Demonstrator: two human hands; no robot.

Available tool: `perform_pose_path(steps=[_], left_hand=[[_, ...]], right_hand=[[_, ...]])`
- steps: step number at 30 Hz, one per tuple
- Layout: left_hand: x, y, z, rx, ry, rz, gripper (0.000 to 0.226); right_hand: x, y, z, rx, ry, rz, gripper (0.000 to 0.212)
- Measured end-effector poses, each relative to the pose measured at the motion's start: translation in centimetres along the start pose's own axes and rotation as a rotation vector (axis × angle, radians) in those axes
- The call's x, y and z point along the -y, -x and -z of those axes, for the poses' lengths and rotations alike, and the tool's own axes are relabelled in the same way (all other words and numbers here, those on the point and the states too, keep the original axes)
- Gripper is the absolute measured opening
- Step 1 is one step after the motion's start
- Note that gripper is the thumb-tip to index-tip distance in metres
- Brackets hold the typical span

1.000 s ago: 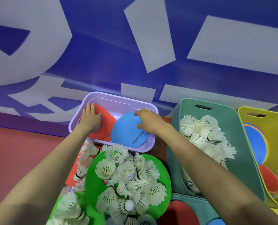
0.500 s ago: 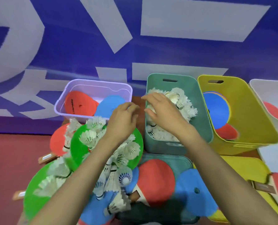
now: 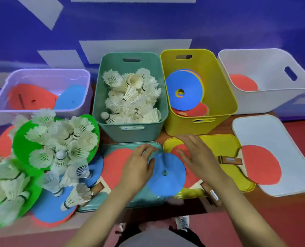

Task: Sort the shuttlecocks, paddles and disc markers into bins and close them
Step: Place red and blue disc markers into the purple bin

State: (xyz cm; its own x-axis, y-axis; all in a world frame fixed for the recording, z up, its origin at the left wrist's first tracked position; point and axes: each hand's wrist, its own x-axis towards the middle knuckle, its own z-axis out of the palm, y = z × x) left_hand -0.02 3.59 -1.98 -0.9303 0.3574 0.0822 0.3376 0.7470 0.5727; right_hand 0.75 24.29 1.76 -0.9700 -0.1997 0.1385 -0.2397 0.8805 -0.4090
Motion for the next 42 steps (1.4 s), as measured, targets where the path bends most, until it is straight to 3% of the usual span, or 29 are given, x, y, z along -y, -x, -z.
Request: perform_pose_path(steps=[5, 9, 11, 17, 22, 27, 30, 33, 37, 42], left_hand=[[-0.5, 0.0, -5.1, 0.398, -0.086, 0.26, 0.076], [-0.6, -0.4, -8.0, 0.432, -0.224, 0.335, 0.089], [-0.4, -1.0, -8.8, 0.42, -0.229, 0.399, 0.094], [0.0, -2.2, -9.1, 0.405, -0.239, 0.44, 0.11], [-0.1, -2.2, -9.4, 0.41, -0.272, 0.428, 0.097], [0.0, -1.3, -9.3, 0.23, 0.025, 0.441, 0.076], [-0.2, -1.0, -8.2, -0.013, 0.233, 0.464, 0.052], [0.2, -1.0, -6.2, -0.248, 0.298, 0.442, 0.037], [-0.2, -0.9, -3.4, -0.282, 0.321, 0.284, 0.012], [-0.8, -0.6, 0.7, -0.53, 0.476, 0.262, 0.016]], right_hand=[[-4.3, 2.6, -4.0, 0.368, 0.063, -0.407, 0.06], [-6.2, 3.4, -5.8, 0.333, 0.059, -0.565, 0.068], [-6.9, 3.4, -6.1, 0.334, 0.053, -0.58, 0.071], [-6.2, 3.7, -7.5, 0.357, 0.011, -0.402, 0.059], [-5.8, 3.9, -8.7, 0.344, -0.119, -0.424, 0.047], [-5.1, 3.9, -7.6, 0.233, -0.403, -0.37, 0.018], [-4.9, 3.2, -5.8, 0.083, -0.428, -0.259, 0.015], [-4.7, 1.9, -3.5, -0.013, -0.415, -0.085, 0.013], [-3.6, -0.1, -0.7, -0.136, -0.412, 0.073, 0.017], [0.4, -3.6, 2.3, -0.283, -0.448, 0.231, 0.014]])
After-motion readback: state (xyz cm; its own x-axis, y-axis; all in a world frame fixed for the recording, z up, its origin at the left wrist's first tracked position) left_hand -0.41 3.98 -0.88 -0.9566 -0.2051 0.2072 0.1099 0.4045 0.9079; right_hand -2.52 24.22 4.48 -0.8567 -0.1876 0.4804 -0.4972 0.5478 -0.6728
